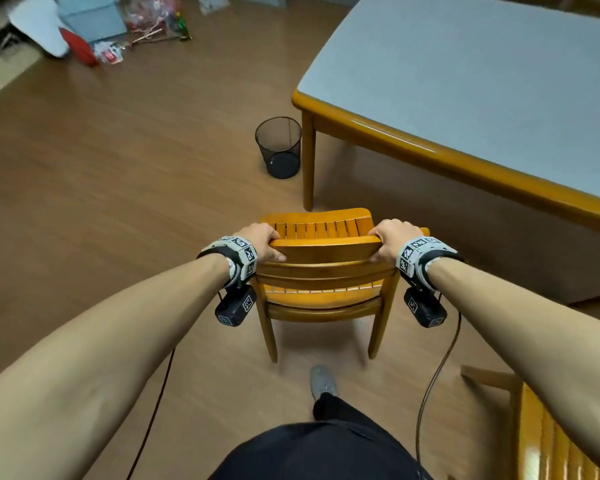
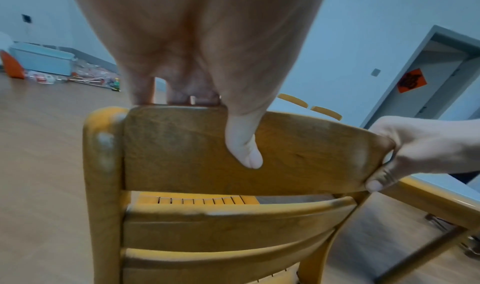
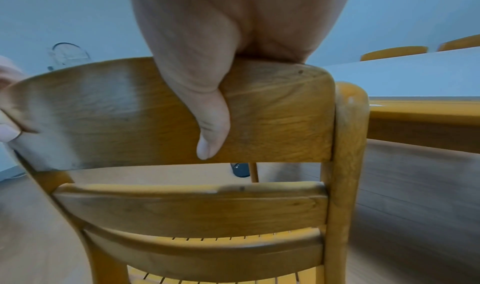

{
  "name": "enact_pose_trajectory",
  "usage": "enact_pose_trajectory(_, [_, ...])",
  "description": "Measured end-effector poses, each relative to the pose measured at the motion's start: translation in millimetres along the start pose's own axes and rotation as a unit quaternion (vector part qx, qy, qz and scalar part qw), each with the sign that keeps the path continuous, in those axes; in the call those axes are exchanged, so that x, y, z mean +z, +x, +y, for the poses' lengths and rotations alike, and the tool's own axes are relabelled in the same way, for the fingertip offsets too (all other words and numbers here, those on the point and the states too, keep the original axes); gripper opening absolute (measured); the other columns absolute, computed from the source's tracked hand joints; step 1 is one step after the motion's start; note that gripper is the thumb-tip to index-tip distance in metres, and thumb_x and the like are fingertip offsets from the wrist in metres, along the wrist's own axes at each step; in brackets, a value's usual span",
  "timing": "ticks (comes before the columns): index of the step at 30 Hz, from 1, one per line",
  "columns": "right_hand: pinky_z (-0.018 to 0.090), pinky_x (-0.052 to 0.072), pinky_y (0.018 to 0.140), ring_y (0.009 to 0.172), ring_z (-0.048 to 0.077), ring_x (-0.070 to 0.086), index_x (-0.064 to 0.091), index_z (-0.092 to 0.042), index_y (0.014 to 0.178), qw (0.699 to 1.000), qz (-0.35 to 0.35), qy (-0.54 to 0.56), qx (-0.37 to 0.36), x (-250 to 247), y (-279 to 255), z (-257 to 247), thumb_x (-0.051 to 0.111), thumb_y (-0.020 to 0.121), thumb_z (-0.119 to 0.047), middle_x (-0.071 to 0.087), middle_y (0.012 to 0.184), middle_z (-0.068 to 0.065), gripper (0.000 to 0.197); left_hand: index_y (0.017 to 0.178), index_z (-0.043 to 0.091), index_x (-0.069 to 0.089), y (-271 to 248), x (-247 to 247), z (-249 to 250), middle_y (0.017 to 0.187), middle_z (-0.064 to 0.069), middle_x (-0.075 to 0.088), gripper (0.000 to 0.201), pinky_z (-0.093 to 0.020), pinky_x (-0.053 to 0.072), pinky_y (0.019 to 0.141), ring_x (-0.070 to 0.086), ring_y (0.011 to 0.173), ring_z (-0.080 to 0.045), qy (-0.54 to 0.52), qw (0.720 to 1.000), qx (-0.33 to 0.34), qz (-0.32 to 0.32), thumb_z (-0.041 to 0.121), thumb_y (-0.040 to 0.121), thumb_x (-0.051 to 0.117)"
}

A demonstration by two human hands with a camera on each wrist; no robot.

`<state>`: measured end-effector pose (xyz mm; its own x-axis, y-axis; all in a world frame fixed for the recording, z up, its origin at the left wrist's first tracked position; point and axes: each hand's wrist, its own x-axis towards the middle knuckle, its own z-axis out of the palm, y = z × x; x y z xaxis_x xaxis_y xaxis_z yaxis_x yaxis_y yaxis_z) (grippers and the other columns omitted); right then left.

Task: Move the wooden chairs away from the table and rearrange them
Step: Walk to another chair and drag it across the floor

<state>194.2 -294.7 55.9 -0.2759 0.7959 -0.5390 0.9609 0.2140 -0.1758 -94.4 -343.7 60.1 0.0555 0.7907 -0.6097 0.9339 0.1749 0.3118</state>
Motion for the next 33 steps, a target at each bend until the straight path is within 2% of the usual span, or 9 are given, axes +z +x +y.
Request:
enact_pose_trajectory(4, [0.043, 0.055, 0.09, 0.101, 0.025, 0.066, 0.067, -0.033, 0.114, 0.996, -0.027, -0.053, -0.062, -16.1, 48.1, -36.7, 0.079, 0.079, -0.041, 0.068, 0.111, -0.004, 0.037, 0.094, 0.019, 0.07, 0.6, -12.7, -38.2, 0.09, -0.002, 0.07, 0.024, -0.034, 0.051, 0.078, 0.066, 0.086, -0.022, 0.001, 0.999, -0.053, 0.007, 0.041, 0.087, 0.072])
enact_pose_trajectory(7, [0.043, 0.054, 0.087, 0.1, 0.025, 0.066, 0.066, -0.032, 0.104, 0.991, -0.032, -0.074, -0.109, -27.0, 84.9, -73.3, 0.078, 0.081, -0.04, 0.067, 0.108, -0.004, 0.027, 0.083, 0.024, 0.065, 0.5, -24.3, -71.6, 0.082, 0.002, 0.065, 0.019, -0.032, 0.047, 0.073, 0.064, 0.083, -0.023, 0.0, 0.995, -0.1, 0.023, 0.041, 0.087, 0.071])
enact_pose_trajectory(9, [0.044, 0.054, 0.087, 0.1, 0.026, 0.065, 0.068, -0.031, 0.109, 0.987, -0.033, -0.086, -0.135, -32.7, 111.4, -101.1, 0.077, 0.081, -0.039, 0.067, 0.108, -0.003, 0.031, 0.076, 0.027, 0.059, -0.2, -34.4, -92.8, 0.075, 0.006, 0.06, 0.021, -0.031, 0.044, 0.07, 0.061, 0.078, -0.022, -0.013, 0.99, -0.133, 0.034, 0.04, 0.087, 0.072])
enact_pose_trajectory(15, [0.041, 0.05, 0.081, 0.097, 0.026, 0.066, 0.068, -0.03, 0.109, 0.973, -0.019, -0.123, -0.195, -42.0, 191.0, -181.6, 0.074, 0.086, -0.034, 0.068, 0.104, -0.002, 0.025, 0.091, 0.025, 0.067, 18.2, -63.4, -163.0, 0.085, 0.001, 0.066, 0.016, -0.032, 0.048, 0.074, 0.064, 0.084, -0.024, -0.058, 0.975, -0.204, 0.061, 0.04, 0.087, 0.072])
enact_pose_trajectory(19, [0.039, 0.054, 0.083, 0.097, 0.029, 0.066, 0.068, -0.029, 0.108, 0.966, -0.017, -0.155, -0.207, -47.0, 250.7, -223.5, 0.074, 0.084, -0.038, 0.069, 0.105, 0.001, 0.026, 0.095, 0.028, 0.069, 51.9, -84.7, -209.1, 0.086, 0.003, 0.067, 0.014, -0.031, 0.047, 0.072, 0.064, 0.085, -0.023, -0.077, 0.966, -0.234, 0.074, 0.038, 0.086, 0.074])
enact_pose_trajectory(22, [0.037, 0.053, 0.079, 0.095, 0.029, 0.066, 0.069, -0.027, 0.109, 0.961, -0.024, -0.173, -0.214, -57.4, 300.5, -255.1, 0.072, 0.086, -0.039, 0.069, 0.104, 0.003, 0.026, 0.099, 0.029, 0.071, 83.4, -108.5, -243.3, 0.087, 0.003, 0.068, 0.014, -0.031, 0.045, 0.071, 0.063, 0.083, -0.023, -0.099, 0.96, -0.248, 0.085, 0.034, 0.087, 0.074])
enact_pose_trajectory(27, [0.036, 0.054, 0.078, 0.096, 0.026, 0.065, 0.066, -0.032, 0.125, 0.957, -0.046, -0.18, -0.222, -95.5, 384.2, -308.6, 0.07, 0.09, -0.038, 0.068, 0.106, 0.001, 0.036, 0.105, 0.029, 0.07, 141.5, -171.2, -289.8, 0.089, 0.003, 0.065, 0.016, -0.031, 0.043, 0.069, 0.06, 0.084, -0.022, -0.113, 0.954, -0.259, 0.099, 0.031, 0.089, 0.072])
enact_pose_trajectory(33, [0.033, 0.046, 0.069, 0.085, 0.024, 0.06, 0.069, -0.029, 0.117, 0.958, -0.037, -0.186, -0.216, -144.2, 474.5, -355.2, 0.071, 0.089, -0.038, 0.064, 0.095, 0.0, 0.03, 0.101, 0.029, 0.069, 209.8, -248.5, -340.9, 0.088, 0.004, 0.065, 0.011, -0.031, 0.043, 0.071, 0.06, 0.086, -0.023, -0.077, 0.958, -0.258, 0.103, 0.032, 0.09, 0.07])
